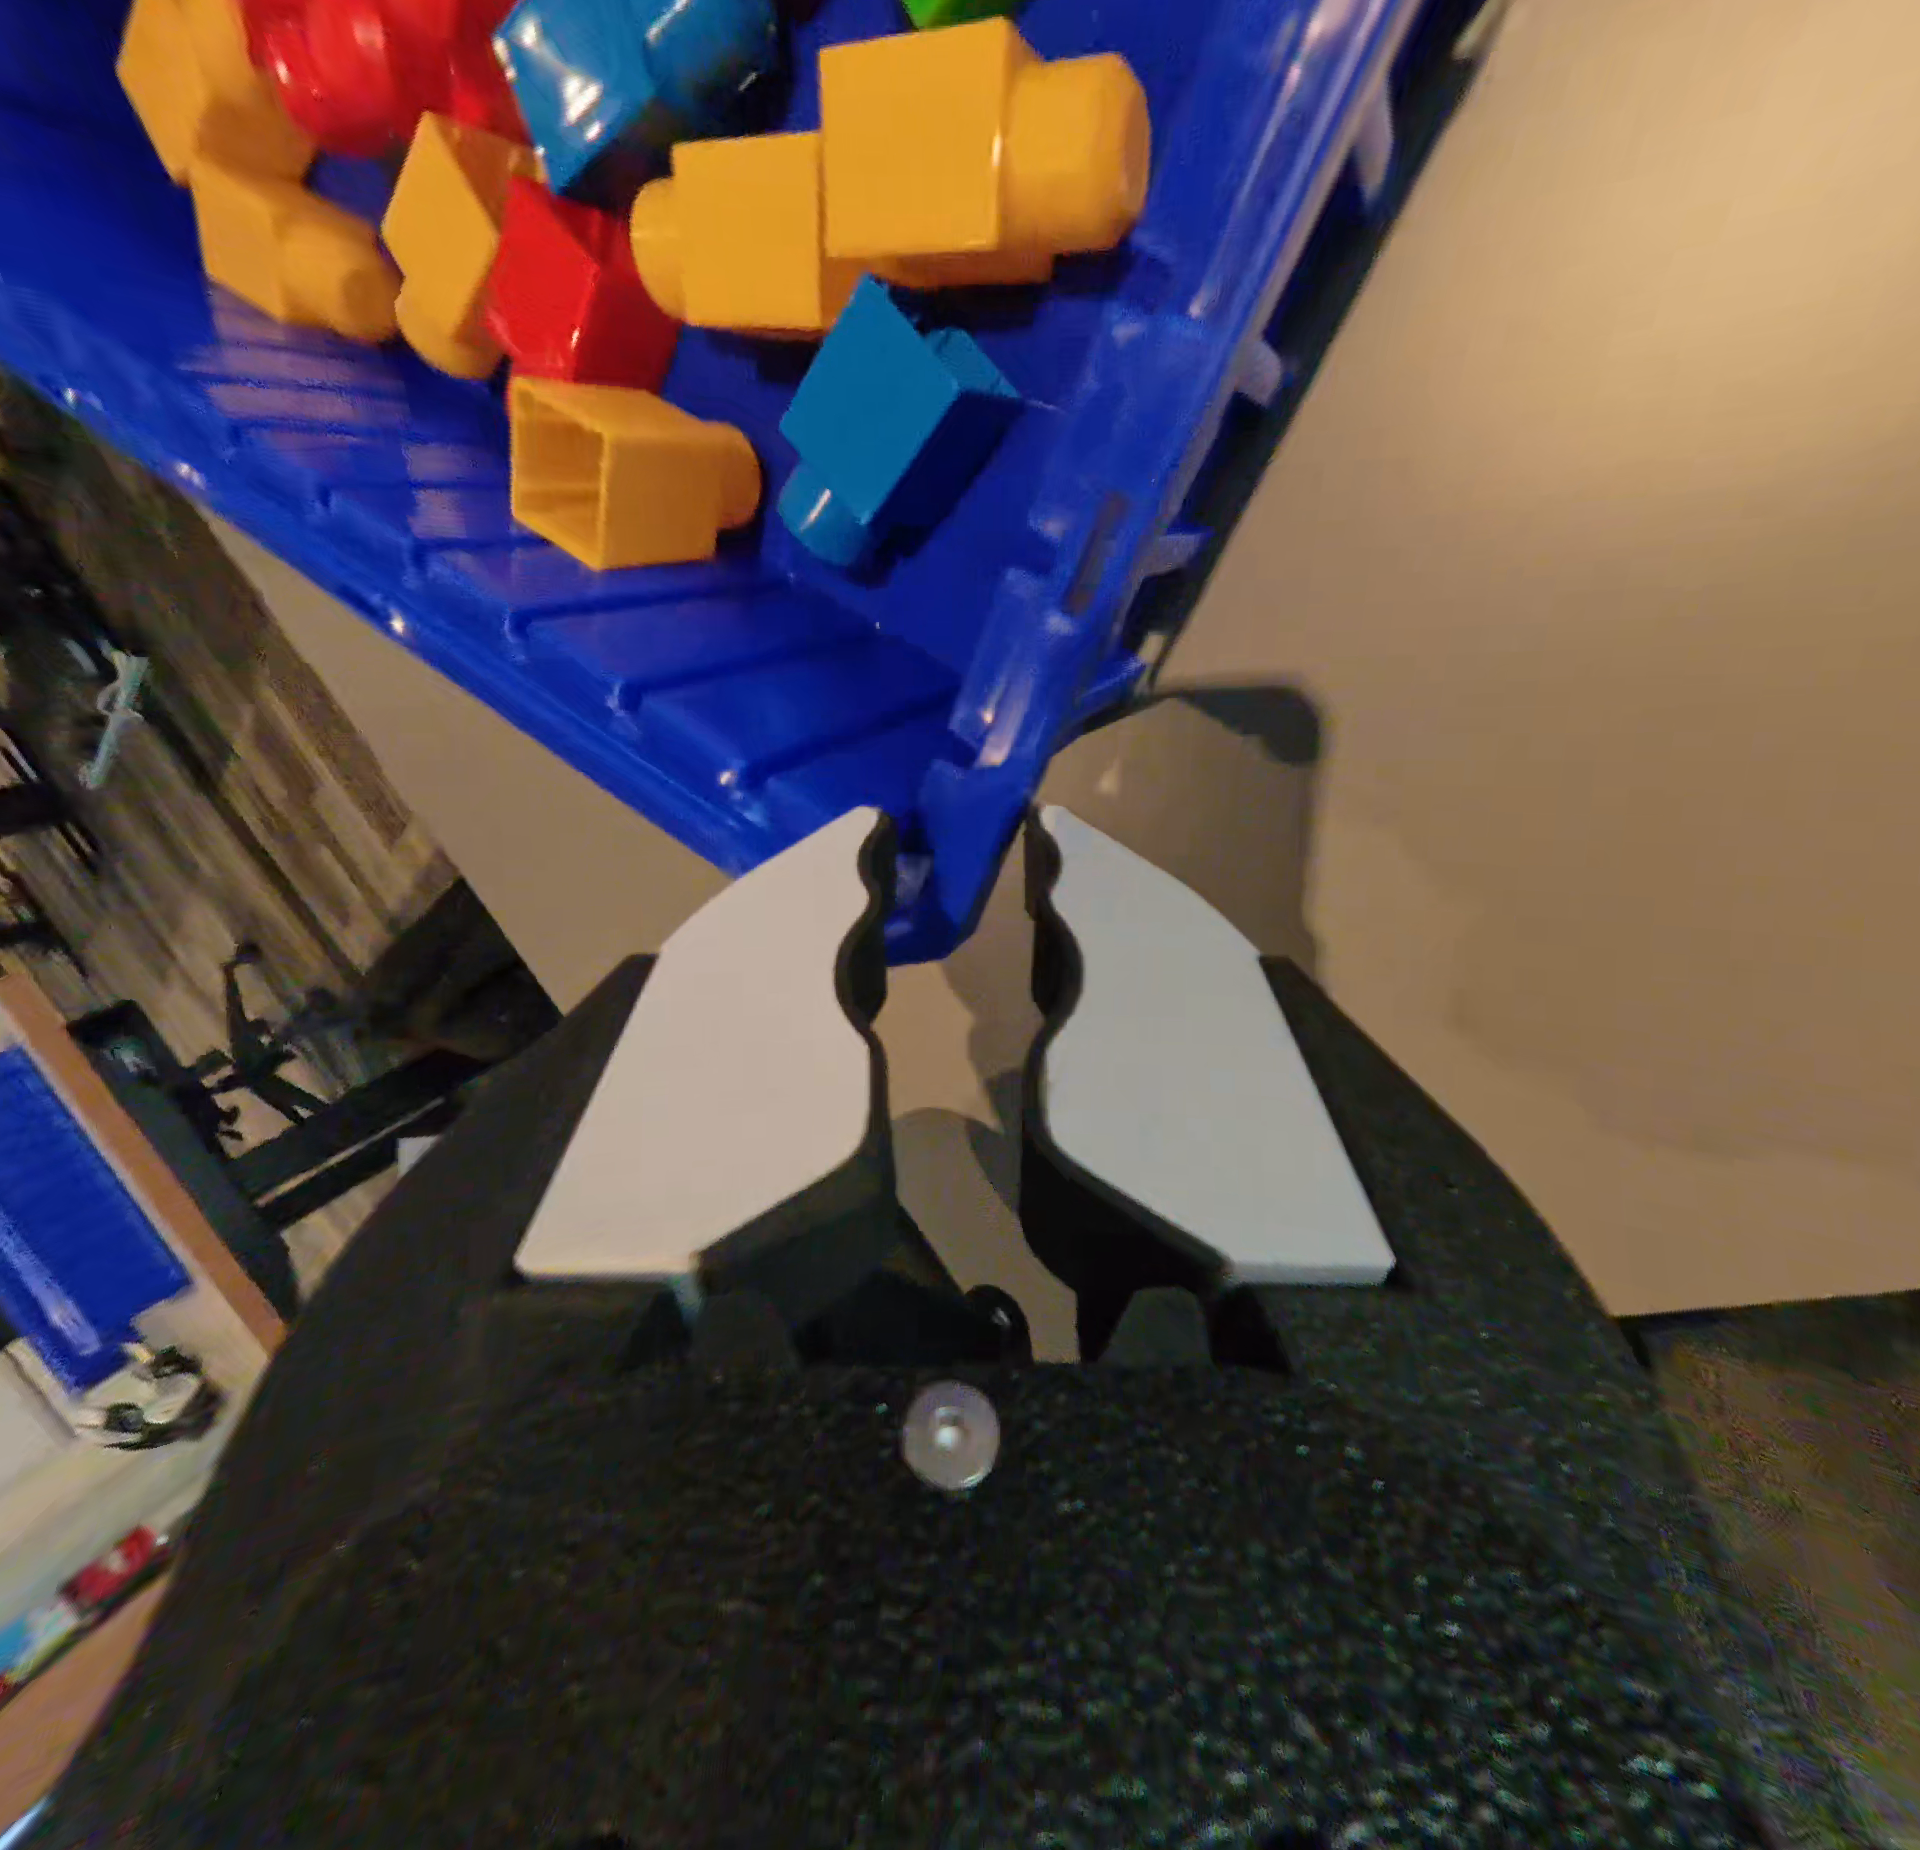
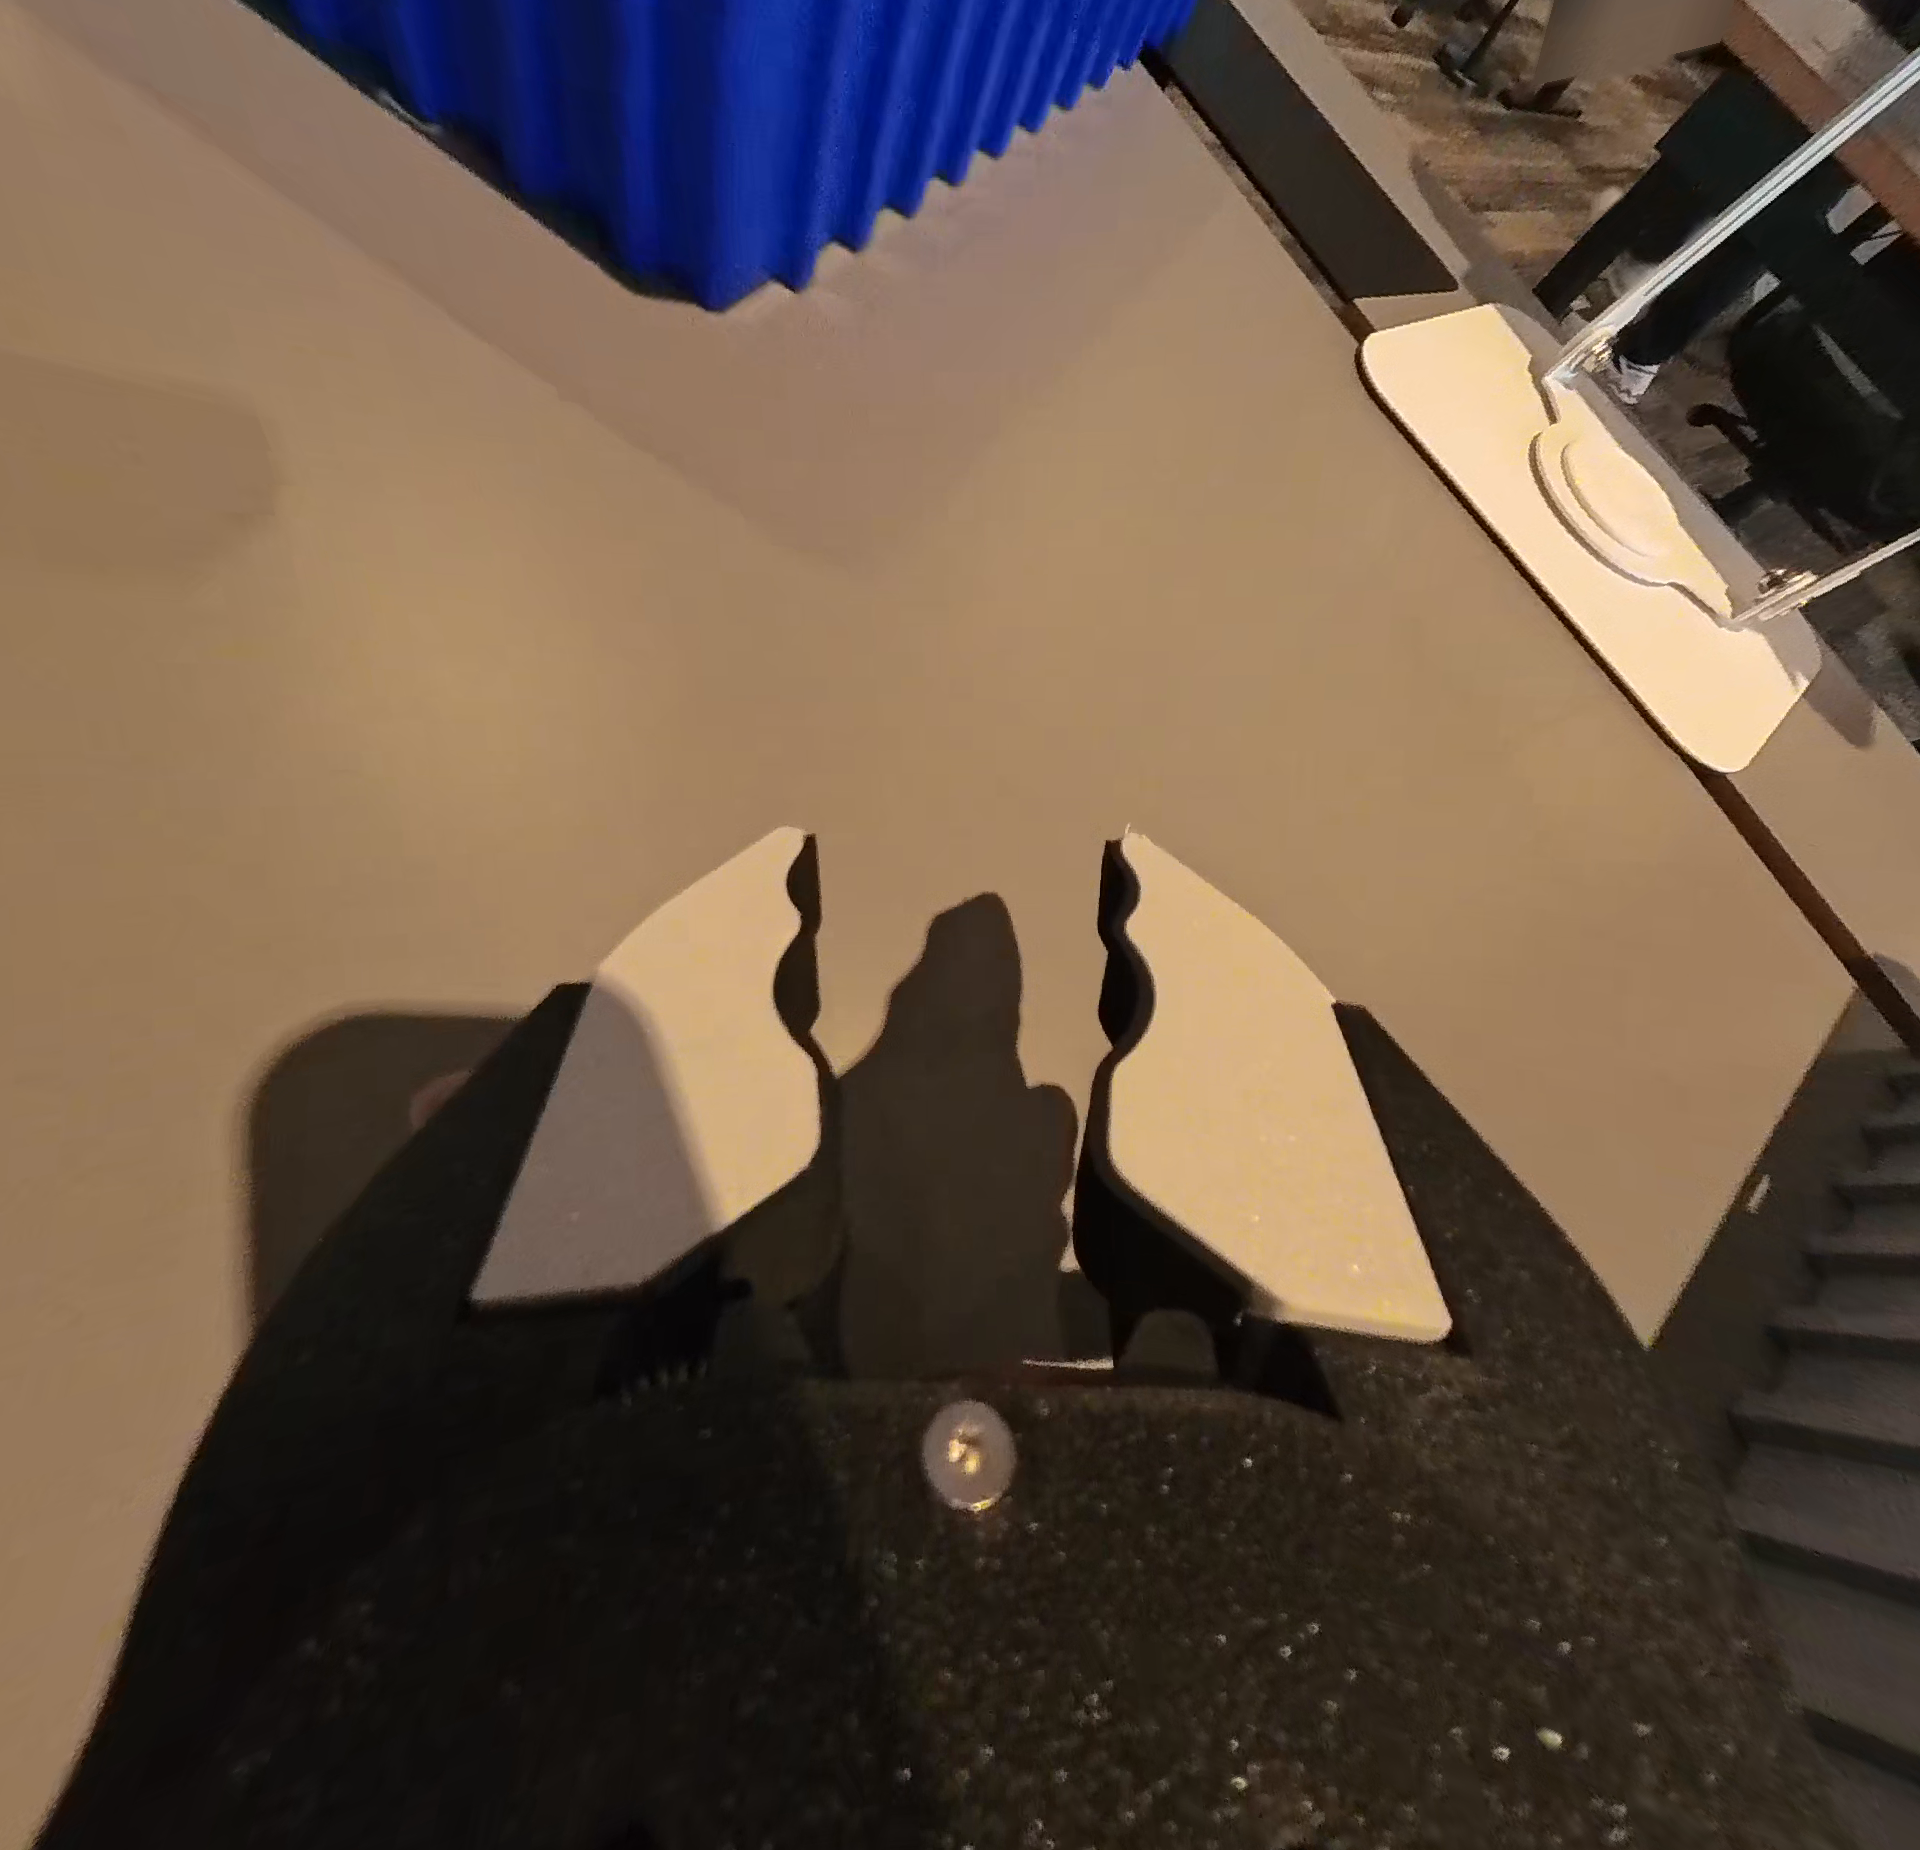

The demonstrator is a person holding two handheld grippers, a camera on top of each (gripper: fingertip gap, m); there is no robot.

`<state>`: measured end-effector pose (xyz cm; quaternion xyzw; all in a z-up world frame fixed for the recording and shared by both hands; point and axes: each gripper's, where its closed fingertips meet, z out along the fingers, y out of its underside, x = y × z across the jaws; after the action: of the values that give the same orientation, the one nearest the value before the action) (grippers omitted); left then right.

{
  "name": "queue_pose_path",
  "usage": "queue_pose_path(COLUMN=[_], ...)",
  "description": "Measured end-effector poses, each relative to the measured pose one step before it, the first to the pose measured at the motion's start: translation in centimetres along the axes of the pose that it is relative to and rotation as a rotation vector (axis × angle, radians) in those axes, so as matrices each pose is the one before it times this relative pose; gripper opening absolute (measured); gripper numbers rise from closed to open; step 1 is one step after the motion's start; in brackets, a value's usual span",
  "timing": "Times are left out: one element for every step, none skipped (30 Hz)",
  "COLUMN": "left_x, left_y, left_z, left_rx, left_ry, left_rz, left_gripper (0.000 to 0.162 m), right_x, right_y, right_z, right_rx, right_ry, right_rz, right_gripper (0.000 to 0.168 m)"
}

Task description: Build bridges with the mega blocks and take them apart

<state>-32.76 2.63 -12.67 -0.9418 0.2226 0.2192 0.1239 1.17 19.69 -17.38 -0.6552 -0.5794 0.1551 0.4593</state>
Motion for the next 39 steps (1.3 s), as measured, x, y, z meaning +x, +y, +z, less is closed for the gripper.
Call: queue_pose_path(left_x=[-0.399,-0.253,-0.075,0.02,0.224,0.465,0.862,1.265,1.344,1.169,1.006,0.805,0.742,0.74,0.749,0.689,0.273,-0.228,-0.172,0.083,0.143,0.133,0.03,-0.542,-0.147,-0.029,0.006,-0.013,-0.043,-0.053,-0.062,-0.077,-0.115,-0.174,-0.208,-0.276,-0.329,-0.346,-0.342], left_y=[0.039,-0.251,-0.476,-0.861,-1.47,-2.152,-2.58,-2.537,-2.165,-1.629,-0.988,-0.502,-0.209,-0.072,-0.066,-0.056,0.035,0.137,0.154,0.181,0.203,0.344,0.44,0.099,0.03,0.051,0.076,0.156,0.225,0.306,0.364,0.443,0.536,0.645,0.73,0.824,0.92,0.997,1.034], left_z=[-0.425,-0.611,-0.743,-0.86,-0.935,-0.844,-0.52,-0.073,0.45,0.934,1.264,1.4,1.376,1.256,1.078,0.891,0.774,0.642,0.534,0.465,0.444,0.452,0.433,0.215,0.0,-0.034,-0.07,-0.087,-0.138,-0.165,-0.201,-0.252,-0.274,-0.323,-0.352,-0.364,-0.386,-0.392,-0.391], left_rx=[0.0183,0.0309,0.0363,0.0496,0.0752,0.0984,0.1062,0.0952,0.0716,0.0425,0.0104,-0.0091,-0.0178,-0.0187,-0.0133,-0.0107,-0.0184,-0.026,-0.0259,-0.0249,-0.0219,-0.0245,-0.0235,0.0061,0.0114,0.0063,0.005,0.0015,-0.0037,-0.0043,-0.0029,-0.0025,-0.0023,-0.005,-0.0068,-0.0091,-0.0132,-0.0138,-0.0154], left_ry=[-0.003,0.0007,0.0089,0.0082,0.0128,0.0201,0.0326,0.045,0.0417,0.0254,0.0124,-0.0031,-0.0082,-0.0074,-0.0048,-0.0034,-0.0209,-0.0469,-0.041,-0.0221,-0.0175,-0.0169,-0.0206,-0.057,-0.018,0.0028,0.0078,0.0044,0.0015,0.0016,0.0052,0.0083,0.0082,0.0063,0.0051,0.0031,0.0012,0.003,0.0071], left_rz=[-0.017,-0.0169,-0.0169,-0.017,-0.021,-0.0315,-0.0383,-0.0329,-0.0247,-0.0198,-0.0078,0.0029,0.007,0.0065,0.0087,0.0093,0.008,0.0141,0.0169,0.0165,0.0187,0.0249,0.0297,0.027,0.0217,-0.0042,-0.0021,0.0069,0.0056,0.0046,0.0008,-0.0027,-0.003,-0.0026,-0.0018,-0.002,-0.0011,-0.002,-0.0089], left_gripper=[0.026,0.03,0.034,0.04,0.044,0.045,0.045,0.045,0.046,0.046,0.046,0.048,0.05,0.052,0.054,0.054,0.053,0.052,0.051,0.048,0.045,0.041,0.03,0.022,0.02,0.02,0.02,0.019,0.019,0.02,0.02,0.02,0.02,0.02,0.02,0.02,0.021,0.021,0.021], right_x=[0.043,0.054,0.053,0.034,-0.011,-0.033,-0.062,-0.055,-0.014,-0.041,-0.039,-0.004,0.022,0.053,0.07,0.082,0.046,-0.033,-0.057,-0.087,-0.107,-0.123,-0.114,-0.117,-0.111,-0.078,-0.042,-0.009,0.018,0.048,0.054,0.049,0.056,0.04,0.026,0.002,-0.009,-0.029,-0.033], right_y=[0.043,0.061,0.061,0.063,0.078,0.08,0.068,0.076,0.041,-0.025,0.005,0.036,0.025,0.031,0.055,0.066,0.049,0.008,0.015,0.022,0.026,0.04,0.025,0.019,0.03,0.029,0.017,-0.002,0.01,0.03,0.008,-0.01,-0.008,0.015,0.01,0.002,0.009,0.008,0.008], right_z=[0.003,0.026,0.039,0.039,0.075,0.077,0.105,0.094,0.057,0.02,-0.003,-0.014,-0.012,-0.031,-0.012,-0.001,0.007,0.013,0.036,0.041,0.051,0.053,0.033,0.043,0.032,0.033,0.022,0.005,-0.005,0.002,-0.026,-0.017,-0.015,-0.001,-0.004,0.007,0.012,-0.001,0.016], right_rx=[0.0001,-0.0008,-0.0012,-0.0004,-0.0017,-0.0028,-0.0023,-0.005,-0.0045,-0.0002,-0.0006,-0.0013,-0.0004,0.0002,-0.0013,-0.0026,-0.0018,-0.0004,-0.0013,-0.0024,-0.0037,-0.0049,-0.0042,-0.004,-0.004,-0.0033,-0.0022,0.0,-0.0006,-0.0006,0.0009,0.0022,0.0015,0.0002,-0.0001,-0.0006,-0.0007,-0.0008,-0.0013], right_ry=[0.001,0.0003,-0.0006,-0.0013,-0.0034,-0.0042,-0.0045,-0.0022,0.0025,0.0015,0.0017,0.002,0.0014,0.0013,0.0007,-0.0004,-0.0021,-0.006,-0.0053,-0.0033,-0.0022,-0.0008,0.0009,0.0014,0.0014,0.0017,0.0016,0.0003,0.0,-0.0003,-0.0004,-0.0006,-0.0004,0.0,0.0,-0.0001,0.0007,0.0007,0.0007], right_rz=[0.0028,0.0041,0.0048,0.0049,0.0046,0.0042,0.0031,-0.0016,-0.0052,-0.005,-0.0053,-0.0036,-0.0002,0.0028,0.0036,0.0033,0.0035,0.0033,0.0,-0.005,-0.0089,-0.0108,-0.012,-0.0128,-0.0117,-0.0095,-0.0057,-0.0015,0.002,0.0044,0.0057,0.0063,0.0053,0.0036,0.0026,0.0005,-0.0017,-0.0027,-0.0033], right_gripper=[0.052,0.052,0.052,0.052,0.052,0.052,0.052,0.052,0.052,0.051,0.051,0.051,0.051,0.051,0.051,0.051,0.051,0.051,0.051,0.051,0.051,0.051,0.051,0.051,0.051,0.051,0.051,0.051,0.051,0.051,0.051,0.051,0.051,0.05,0.05,0.05,0.05,0.05,0.05])
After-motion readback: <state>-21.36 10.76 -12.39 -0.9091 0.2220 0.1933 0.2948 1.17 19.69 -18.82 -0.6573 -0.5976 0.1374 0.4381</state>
